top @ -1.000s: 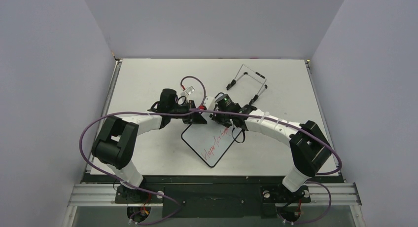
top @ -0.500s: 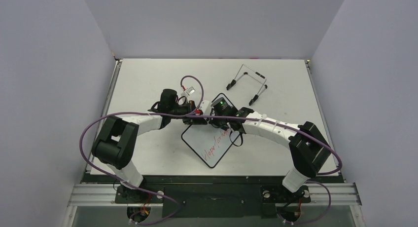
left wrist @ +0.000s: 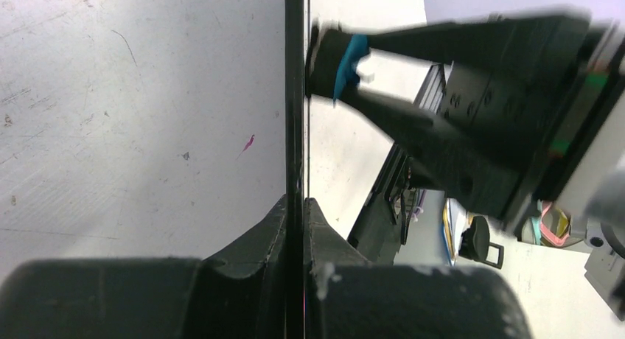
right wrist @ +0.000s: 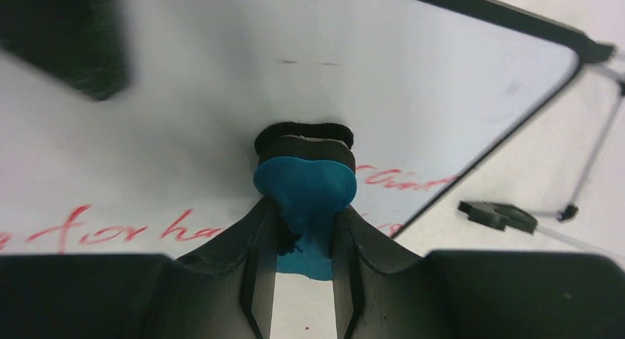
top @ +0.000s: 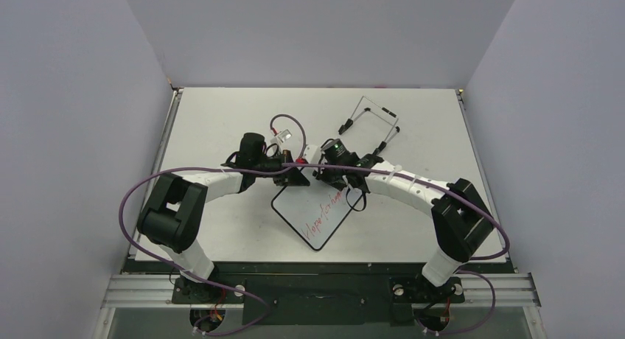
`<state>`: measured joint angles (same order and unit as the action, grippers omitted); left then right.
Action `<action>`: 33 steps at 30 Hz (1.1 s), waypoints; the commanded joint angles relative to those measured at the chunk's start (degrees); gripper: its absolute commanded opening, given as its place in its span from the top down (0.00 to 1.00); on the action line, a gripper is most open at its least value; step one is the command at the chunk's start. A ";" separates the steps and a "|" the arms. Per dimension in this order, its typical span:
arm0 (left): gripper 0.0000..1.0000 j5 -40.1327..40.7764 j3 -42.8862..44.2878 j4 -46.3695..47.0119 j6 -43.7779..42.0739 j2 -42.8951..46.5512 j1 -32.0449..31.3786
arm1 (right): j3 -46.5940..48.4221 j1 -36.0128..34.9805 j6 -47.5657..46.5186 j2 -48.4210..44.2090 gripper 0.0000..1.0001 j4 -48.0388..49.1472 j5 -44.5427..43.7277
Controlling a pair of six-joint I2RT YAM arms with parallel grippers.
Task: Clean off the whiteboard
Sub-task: Erase the whiteboard at the center of the board.
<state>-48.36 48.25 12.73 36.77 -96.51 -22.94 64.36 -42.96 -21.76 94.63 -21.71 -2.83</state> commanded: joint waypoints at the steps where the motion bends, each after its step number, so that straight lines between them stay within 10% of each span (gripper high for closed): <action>1: 1.00 -3.49 1.17 3.81 -0.39 1.27 -0.62 | 2.59 -4.52 -8.97 1.08 1.00 -8.44 14.80; 11: 1.00 -3.50 1.11 3.78 -0.55 1.48 -0.62 | -1.92 3.50 1.47 -1.72 1.00 5.37 4.78; 21: 1.00 -3.53 1.22 3.59 -0.47 1.70 -0.62 | 0.17 -0.35 -7.76 -1.59 1.00 -4.93 20.20; 33: 1.00 -3.66 0.77 4.18 -0.37 1.64 -0.63 | -2.21 3.84 -0.85 -3.08 1.00 4.81 7.93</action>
<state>-47.99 48.21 13.32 36.91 -96.51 -22.76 62.50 -40.73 -23.94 93.30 -22.24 8.10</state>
